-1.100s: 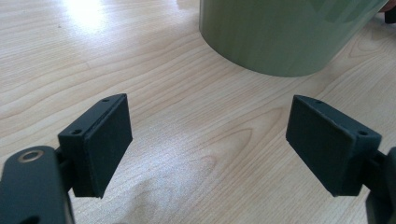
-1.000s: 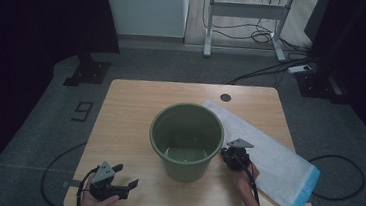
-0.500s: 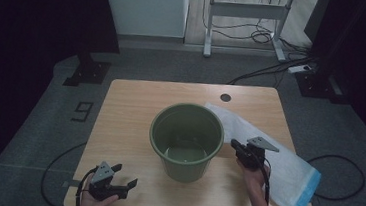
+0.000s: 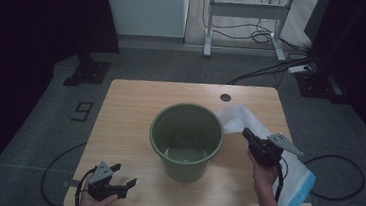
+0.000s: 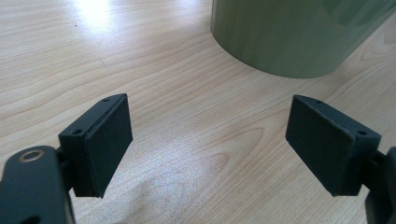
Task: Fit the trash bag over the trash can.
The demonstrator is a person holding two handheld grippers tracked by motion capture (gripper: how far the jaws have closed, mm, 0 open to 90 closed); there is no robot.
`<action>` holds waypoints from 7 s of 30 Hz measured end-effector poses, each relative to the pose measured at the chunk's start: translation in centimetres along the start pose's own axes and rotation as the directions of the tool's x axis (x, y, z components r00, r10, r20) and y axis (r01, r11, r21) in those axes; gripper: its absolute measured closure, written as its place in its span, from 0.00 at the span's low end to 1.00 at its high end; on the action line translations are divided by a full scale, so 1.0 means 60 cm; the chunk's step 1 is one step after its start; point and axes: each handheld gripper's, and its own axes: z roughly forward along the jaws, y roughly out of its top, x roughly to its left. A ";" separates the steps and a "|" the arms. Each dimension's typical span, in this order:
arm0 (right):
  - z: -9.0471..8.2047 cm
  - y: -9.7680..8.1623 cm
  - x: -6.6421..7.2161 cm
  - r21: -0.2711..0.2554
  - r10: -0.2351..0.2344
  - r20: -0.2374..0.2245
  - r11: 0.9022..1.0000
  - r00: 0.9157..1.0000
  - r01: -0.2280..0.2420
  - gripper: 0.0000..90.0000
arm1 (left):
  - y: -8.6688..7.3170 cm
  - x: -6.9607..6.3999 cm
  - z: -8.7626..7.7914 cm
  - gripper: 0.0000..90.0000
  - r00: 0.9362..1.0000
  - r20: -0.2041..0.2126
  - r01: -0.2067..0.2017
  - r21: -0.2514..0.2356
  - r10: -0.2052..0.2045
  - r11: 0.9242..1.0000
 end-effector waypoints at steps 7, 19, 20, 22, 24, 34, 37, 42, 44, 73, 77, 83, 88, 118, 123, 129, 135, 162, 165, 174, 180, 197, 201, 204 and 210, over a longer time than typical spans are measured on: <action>-0.039 0.052 0.009 -0.103 -0.015 -0.013 0.995 1.000 0.014 0.99 | 0.000 -0.001 0.000 0.16 1.000 0.001 0.001 -0.002 -0.001 1.000; -0.086 0.111 0.030 -0.221 -0.035 -0.041 0.975 0.999 0.025 0.99 | 0.000 -0.002 0.000 0.16 1.000 0.002 0.003 0.001 -0.003 1.000; -0.089 0.115 0.031 -0.229 -0.037 -0.042 0.973 0.998 0.026 0.99 | 0.000 -0.002 0.000 0.16 1.000 0.002 0.004 0.001 -0.004 1.000; -0.095 0.122 0.034 -0.245 -0.037 -0.049 0.969 0.998 0.024 0.99 | -0.001 -0.001 0.000 0.16 1.000 0.001 0.008 -0.002 -0.008 1.000; -0.100 0.128 0.036 -0.252 -0.041 -0.054 0.967 0.998 0.026 0.99 | -0.001 -0.001 0.000 0.16 1.000 0.001 0.006 -0.001 -0.006 1.000; -0.127 0.181 0.071 -0.308 -0.102 -0.076 0.949 0.992 0.074 0.99 | -0.003 0.000 -0.001 0.16 1.000 0.003 0.010 0.000 -0.010 1.000; -0.131 0.191 0.078 -0.322 -0.106 -0.084 0.944 0.991 0.074 0.99 | -0.003 0.002 -0.001 0.16 1.000 0.004 0.011 0.002 -0.011 1.000; -0.145 0.211 0.093 -0.351 -0.126 -0.096 0.933 0.987 0.085 0.99 | -0.004 0.002 0.002 0.16 1.000 0.007 0.010 0.008 -0.010 1.000; -0.149 0.216 0.097 -0.358 -0.129 -0.104 0.930 0.986 0.084 0.99 | -0.003 0.001 0.002 0.16 1.000 0.008 0.009 0.009 -0.009 1.000; -0.118 0.155 0.165 -0.278 -0.162 -0.230 0.956 0.960 0.095 0.99 | -0.005 0.003 0.003 0.16 1.000 0.008 0.011 0.017 -0.012 1.000; -0.108 0.141 0.174 -0.243 -0.180 -0.240 0.963 0.954 0.121 0.99 | -0.005 0.002 0.003 0.16 1.000 0.009 0.011 0.016 -0.011 1.000; -0.093 0.114 0.181 -0.201 -0.180 -0.262 0.971 0.948 0.129 0.99 | -0.005 0.002 0.004 0.16 1.000 0.009 0.008 0.019 -0.008 1.000; -0.082 0.091 0.184 -0.164 -0.174 -0.273 0.978 0.946 0.132 0.99 | -0.004 0.002 0.003 0.16 1.000 0.007 0.011 0.015 -0.011 1.000; -0.097 -0.007 0.206 -0.089 -0.176 -0.303 0.984 0.936 0.156 0.69 | 0.009 -0.008 -0.008 0.16 0.999 0.032 0.026 -0.035 -0.025 0.999; -0.121 -0.011 0.205 -0.117 -0.205 -0.260 0.977 0.944 0.180 0.50 | 0.009 -0.009 -0.007 0.16 0.999 0.030 0.023 -0.033 -0.022 0.999; -0.140 -0.031 0.188 -0.086 -0.221 -0.203 0.974 0.954 0.207 0.39 | 0.009 -0.009 -0.005 0.16 0.999 0.030 0.021 -0.030 -0.020 0.999; -0.134 -0.074 0.171 -0.007 -0.194 -0.161 0.981 0.968 0.195 0.32 | 0.009 -0.011 -0.002 0.17 0.999 0.032 0.023 -0.025 -0.022 0.999; -0.132 -0.111 0.115 0.081 -0.142 0.000 0.987 0.990 0.141 0.96 | 0.022 -0.019 -0.013 0.17 0.999 0.026 0.023 -0.056 -0.021 0.998; -0.137 -0.092 0.102 0.047 -0.135 0.026 0.990 0.990 0.134 0.99 | 0.027 -0.023 -0.016 0.18 0.999 0.025 0.024 -0.067 -0.022 0.997; -0.142 -0.020 0.095 -0.082 -0.190 0.052 0.978 0.980 0.194 0.99 | 0.049 -0.038 -0.029 0.18 1.000 0.022 0.012 -0.105 -0.010 0.994; -0.147 0.032 0.108 -0.152 -0.221 0.030 0.963 0.975 0.223 0.99 | 0.067 -0.047 -0.044 0.19 0.999 0.032 0.020 -0.146 -0.015 0.989; -0.120 0.076 0.187 -0.153 -0.332 -0.096 0.936 0.938 0.316 0.99 | 0.141 -0.102 -0.073 0.20 0.999 0.040 -0.007 -0.256 0.018 0.967; -0.110 0.072 0.200 -0.136 -0.345 -0.123 0.935 0.930 0.329 0.99 | 0.169 -0.121 -0.073 0.20 0.998 0.049 -0.024 -0.273 0.039 0.962; -0.105 0.069 0.212 -0.127 -0.357 -0.142 0.931 0.923 0.341 0.99 | 0.186 -0.135 -0.070 0.20 0.997 0.055 -0.041 -0.286 0.059 0.957; -0.099 0.063 0.223 -0.111 -0.369 -0.169 0.928 0.914 0.354 0.99 | 0.205 -0.154 -0.056 0.20 0.995 0.071 -0.052 -0.293 0.076 0.955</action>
